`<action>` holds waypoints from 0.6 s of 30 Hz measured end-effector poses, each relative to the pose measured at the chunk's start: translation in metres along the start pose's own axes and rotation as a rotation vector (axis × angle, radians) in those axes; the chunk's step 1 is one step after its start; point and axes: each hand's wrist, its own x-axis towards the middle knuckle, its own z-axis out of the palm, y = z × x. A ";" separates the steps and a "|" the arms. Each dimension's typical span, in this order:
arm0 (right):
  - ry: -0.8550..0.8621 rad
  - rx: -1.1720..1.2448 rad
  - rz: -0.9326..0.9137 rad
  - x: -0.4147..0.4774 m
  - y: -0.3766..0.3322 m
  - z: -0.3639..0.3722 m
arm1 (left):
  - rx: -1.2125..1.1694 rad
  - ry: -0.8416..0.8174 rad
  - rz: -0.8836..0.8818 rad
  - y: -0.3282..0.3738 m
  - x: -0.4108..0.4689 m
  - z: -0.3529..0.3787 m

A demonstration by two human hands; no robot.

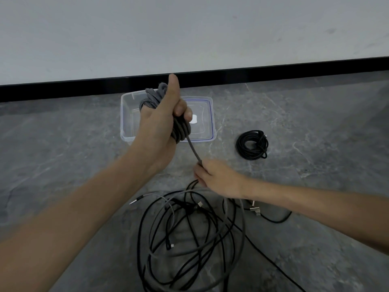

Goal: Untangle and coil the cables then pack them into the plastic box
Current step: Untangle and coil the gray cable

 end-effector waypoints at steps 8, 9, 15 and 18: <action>-0.086 -0.138 -0.218 -0.020 -0.032 0.002 | 0.469 0.069 0.180 -0.033 0.000 -0.016; -0.094 -0.149 -0.232 -0.019 -0.035 -0.002 | 0.591 0.026 0.232 -0.037 -0.003 -0.019; -0.116 -0.263 -0.352 -0.016 -0.035 -0.022 | 1.050 -0.172 0.281 -0.047 -0.007 -0.025; -0.129 -0.289 -0.385 -0.018 -0.034 -0.032 | 1.146 -0.244 0.322 -0.046 -0.002 -0.034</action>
